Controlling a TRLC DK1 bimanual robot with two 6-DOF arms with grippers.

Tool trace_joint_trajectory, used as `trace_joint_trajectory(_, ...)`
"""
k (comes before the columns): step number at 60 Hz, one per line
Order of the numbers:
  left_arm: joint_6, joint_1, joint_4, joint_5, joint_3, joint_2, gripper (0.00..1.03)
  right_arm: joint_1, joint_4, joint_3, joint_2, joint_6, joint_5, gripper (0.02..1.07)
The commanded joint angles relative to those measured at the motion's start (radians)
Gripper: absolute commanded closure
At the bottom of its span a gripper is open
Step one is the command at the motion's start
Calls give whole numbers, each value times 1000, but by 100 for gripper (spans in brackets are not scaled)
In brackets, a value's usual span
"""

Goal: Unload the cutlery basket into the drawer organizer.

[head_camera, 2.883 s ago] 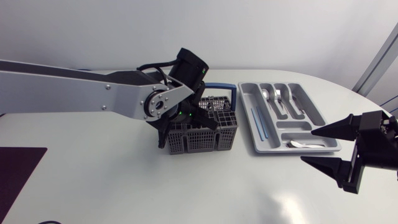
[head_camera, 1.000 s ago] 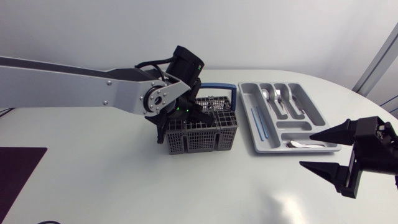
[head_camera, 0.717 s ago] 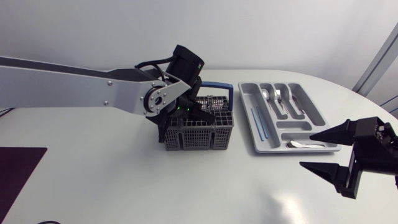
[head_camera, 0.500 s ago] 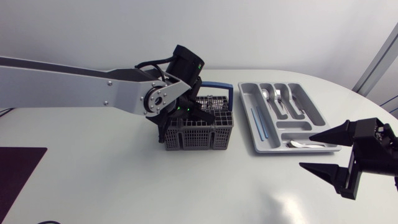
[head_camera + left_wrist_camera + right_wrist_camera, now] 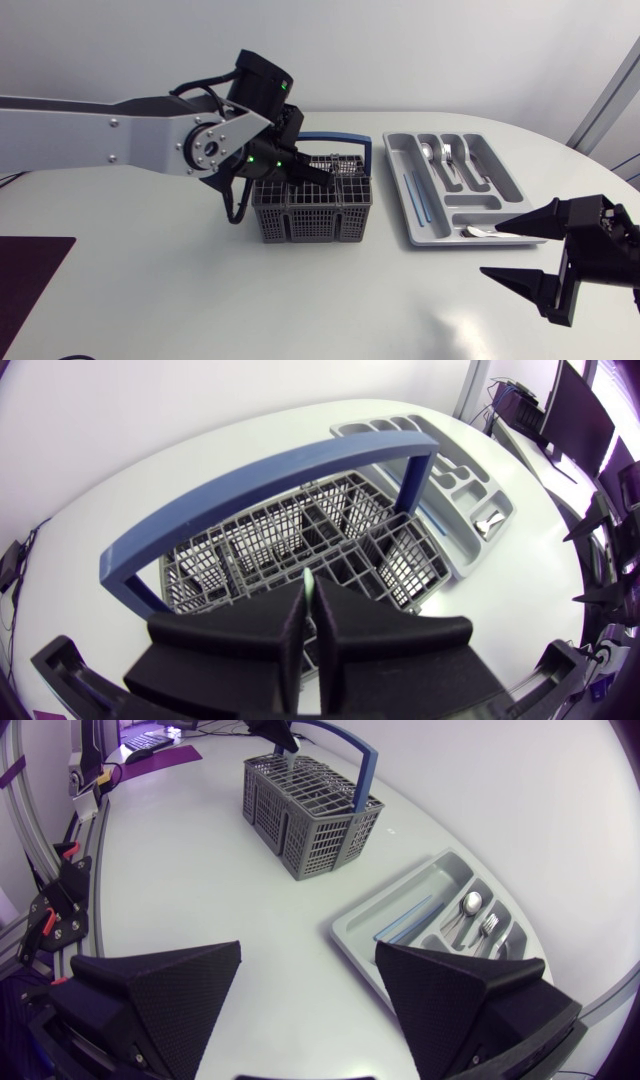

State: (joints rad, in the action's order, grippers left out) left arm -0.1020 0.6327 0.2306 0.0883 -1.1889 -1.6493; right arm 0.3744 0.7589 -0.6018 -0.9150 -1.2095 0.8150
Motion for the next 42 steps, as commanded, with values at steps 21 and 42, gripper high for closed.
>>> trace_joint_trajectory(21, -4, -22, 36, -84, 29, 215, 100, -17, 16, -9, 44, -16, 55, 7)
trace_joint_trajectory(42, 120, 19, 101, -298, -26, 299, 100, -40, 45, -62, 50, -58, 119, 7)
